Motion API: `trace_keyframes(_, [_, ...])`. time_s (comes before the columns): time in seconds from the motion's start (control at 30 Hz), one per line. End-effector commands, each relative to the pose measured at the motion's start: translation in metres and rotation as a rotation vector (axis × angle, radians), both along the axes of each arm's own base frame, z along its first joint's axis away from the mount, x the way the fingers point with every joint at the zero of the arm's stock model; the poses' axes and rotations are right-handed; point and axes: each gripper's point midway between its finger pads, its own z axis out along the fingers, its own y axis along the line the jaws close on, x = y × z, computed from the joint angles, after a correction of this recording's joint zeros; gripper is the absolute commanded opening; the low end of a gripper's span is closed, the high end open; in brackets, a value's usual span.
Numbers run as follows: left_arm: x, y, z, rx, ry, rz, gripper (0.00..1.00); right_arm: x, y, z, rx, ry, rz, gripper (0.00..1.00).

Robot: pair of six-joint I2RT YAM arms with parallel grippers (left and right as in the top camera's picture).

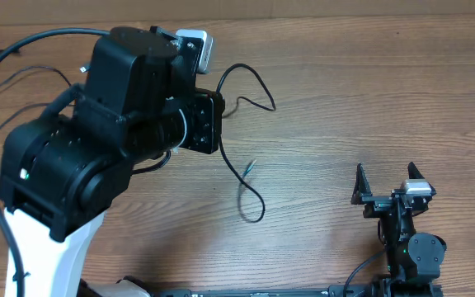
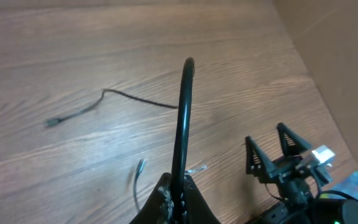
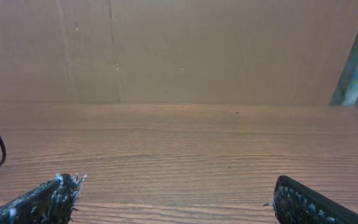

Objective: Untangle cables

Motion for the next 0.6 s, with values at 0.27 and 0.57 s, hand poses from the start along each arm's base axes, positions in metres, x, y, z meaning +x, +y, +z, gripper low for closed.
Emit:
trace_keyframes(0.27, [-0.039,0.058,0.065,-0.098,-0.236,0.182,0.04,0.000,0.000,-0.001,0.003,-0.005,0.000,1.00])
trace_keyframes(0.57, [-0.078,0.156,0.068,-0.374,-0.153,0.806,0.05,0.000,0.000,-0.001,0.003,-0.005,0.000,1.00])
